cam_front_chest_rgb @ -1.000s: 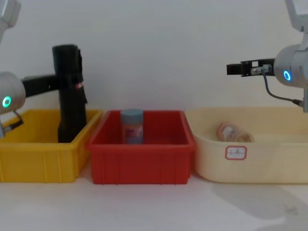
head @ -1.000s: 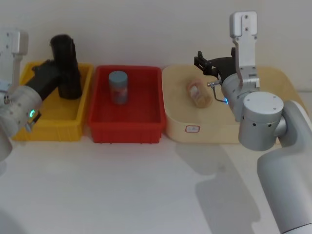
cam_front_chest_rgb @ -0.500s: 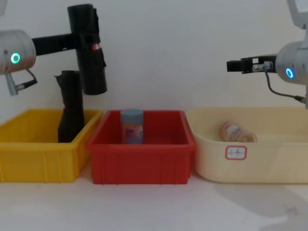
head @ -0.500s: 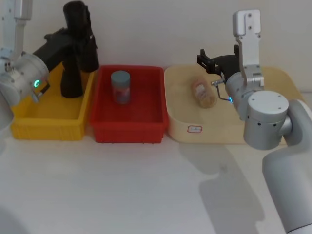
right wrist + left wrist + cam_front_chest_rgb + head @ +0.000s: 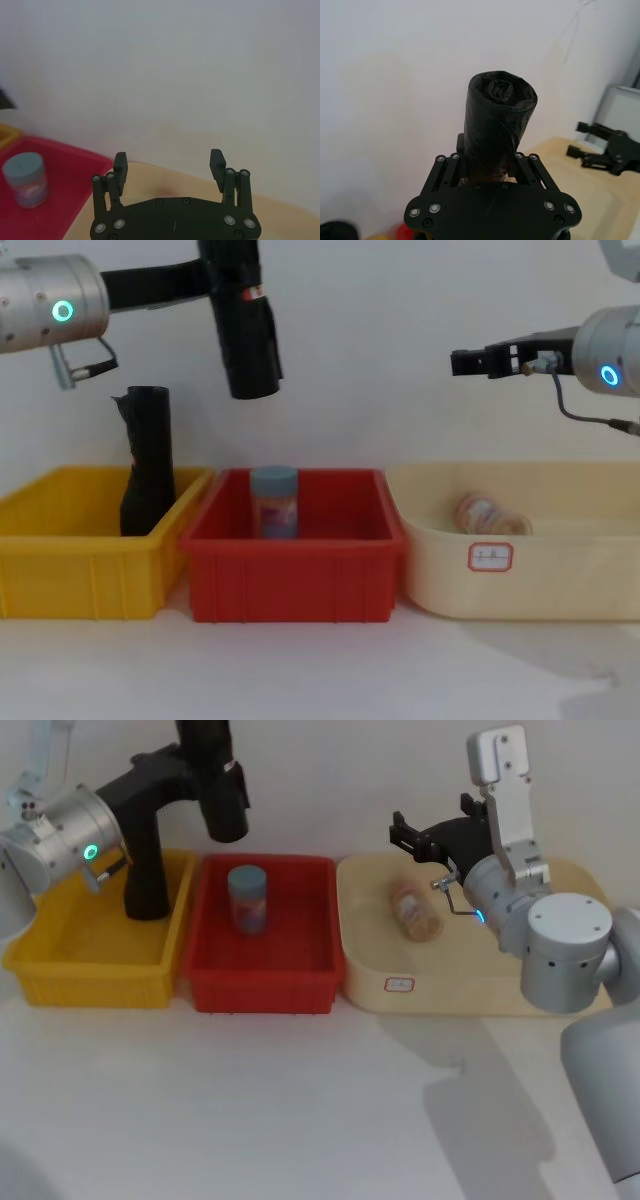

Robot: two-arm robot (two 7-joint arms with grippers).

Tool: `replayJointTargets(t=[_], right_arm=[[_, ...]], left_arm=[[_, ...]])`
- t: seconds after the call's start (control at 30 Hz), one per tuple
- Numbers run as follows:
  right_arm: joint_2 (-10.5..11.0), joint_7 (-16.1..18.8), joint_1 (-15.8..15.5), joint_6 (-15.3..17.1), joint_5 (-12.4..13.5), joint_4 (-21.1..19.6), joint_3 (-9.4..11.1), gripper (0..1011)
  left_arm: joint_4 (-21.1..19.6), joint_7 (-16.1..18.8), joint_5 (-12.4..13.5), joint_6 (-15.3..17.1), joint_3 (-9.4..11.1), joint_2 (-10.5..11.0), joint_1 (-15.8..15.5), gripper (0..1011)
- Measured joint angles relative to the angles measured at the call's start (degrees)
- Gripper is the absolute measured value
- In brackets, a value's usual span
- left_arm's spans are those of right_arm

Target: Pick up the garbage bag with the one hand and transfer it to the other hand.

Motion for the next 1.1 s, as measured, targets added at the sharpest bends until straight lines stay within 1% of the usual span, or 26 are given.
replayJointTargets(t=[0.03,0.07,0.1,0.17,0.33,0.37,0.47,0.5,0.6,0.63,0.8,1.03,1.1], right_arm=[[0.35,1.22,0.14,-0.15,0.22,-0.08,-0.19,1001],[0.51,1.82,0.20,-0.21,0.35,-0.13,-0.30,1001],[0.51,1.82,0.20,-0.21,0.35,-0.13,-0.30,1001],[1.16,4.15,0.44,-0.41,0.92,-0.37,-0.69,1001],[2.08,7.36,0.68,-0.56,1.88,-0.78,-1.28,1001],[2.37,8.54,0.73,-0.59,2.33,-0.93,-1.50,1001],[2.79,10.21,0.77,-0.62,2.88,-1.19,-1.84,1002],[3.06,11.31,0.81,-0.64,3.30,-1.39,-2.05,1001],[3.51,13.11,0.83,-0.65,3.99,-1.74,-2.40,1001],[3.79,14.20,0.83,-0.66,4.44,-1.97,-2.60,1001],[4.83,18.06,0.84,-0.64,6.04,-2.94,-3.28,1002],[6.36,22.83,0.63,-0.59,8.12,-4.37,-3.97,1002],[7.06,24.75,0.49,-0.59,8.93,-5.05,-4.20,1002]], left_arm=[[0.66,-0.57,-0.15,-0.03,0.22,-0.14,-0.57,405],[1.68,-1.79,-0.44,-0.14,0.57,-0.34,-1.39,405],[1.68,-1.79,-0.44,-0.14,0.57,-0.34,-1.39,405],[3.87,-4.37,-1.04,-0.52,1.35,-0.90,-3.09,405],[7.71,-8.14,-1.82,-1.16,2.53,-1.93,-5.81,405],[9.22,-9.56,-2.05,-1.39,3.01,-2.43,-6.81,405],[11.25,-11.40,-2.35,-1.68,3.65,-3.07,-8.12,405],[12.80,-12.47,-2.53,-1.87,4.12,-3.58,-9.10,405],[14.65,-14.08,-2.79,-2.12,4.65,-4.19,-10.23,405],[15.85,-14.84,-2.91,-2.26,5.02,-4.59,-10.97,405],[18.58,-16.30,-3.16,-2.60,5.99,-5.53,-12.63,405],[20.79,-16.63,-3.13,-3.07,6.91,-6.17,-13.76,405],[21.56,-16.66,-3.08,-3.25,7.24,-6.35,-14.10,405]])
